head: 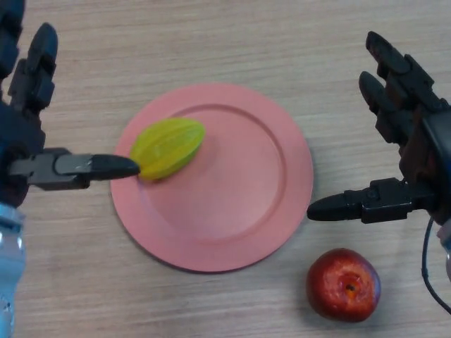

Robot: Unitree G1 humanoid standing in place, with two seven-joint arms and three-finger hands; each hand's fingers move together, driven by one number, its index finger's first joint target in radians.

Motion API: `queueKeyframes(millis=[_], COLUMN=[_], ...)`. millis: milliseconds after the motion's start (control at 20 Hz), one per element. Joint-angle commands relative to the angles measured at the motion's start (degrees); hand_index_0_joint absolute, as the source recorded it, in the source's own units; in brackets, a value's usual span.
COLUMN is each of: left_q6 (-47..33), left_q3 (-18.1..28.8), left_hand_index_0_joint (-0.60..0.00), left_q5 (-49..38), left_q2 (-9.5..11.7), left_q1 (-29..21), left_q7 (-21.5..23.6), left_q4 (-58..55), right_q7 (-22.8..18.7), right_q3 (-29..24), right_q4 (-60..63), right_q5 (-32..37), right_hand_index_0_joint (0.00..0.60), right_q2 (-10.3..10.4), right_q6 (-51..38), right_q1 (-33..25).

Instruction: Pick up the yellow starfruit and place it on the plate

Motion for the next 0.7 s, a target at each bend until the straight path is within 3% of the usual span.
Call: queueKeyframes(millis=[50,250,700], left_q6=[-6.32,-6.07,-9.37], left_q3=[2.84,2.10,2.31], left_hand_index_0_joint=[0.000,0.000,0.000], left_q5=[0.21,12.65,17.54], left_q2=[2.23,1.54,0.91], left_q1=[0.23,2.31,3.19], left_q7=[-2.40,-4.13,-3.02], left_q4=[-3.98,-3.71,-2.84], right_q7=[-0.23,-1.65,-0.87], right_q3=[-2.12,-2.11,-1.56], right_q4=[-2.21,-2.36,-3.34], right_q5=[-0.50,2.05,3.21], right_hand_index_0_joint=[0.000,0.000,0.000], right_q2=[-0.58,-0.15,-0.14], right_q6=[-7.44,-7.99,-9.29], right_q1=[-1.78,-2.03,-2.81])
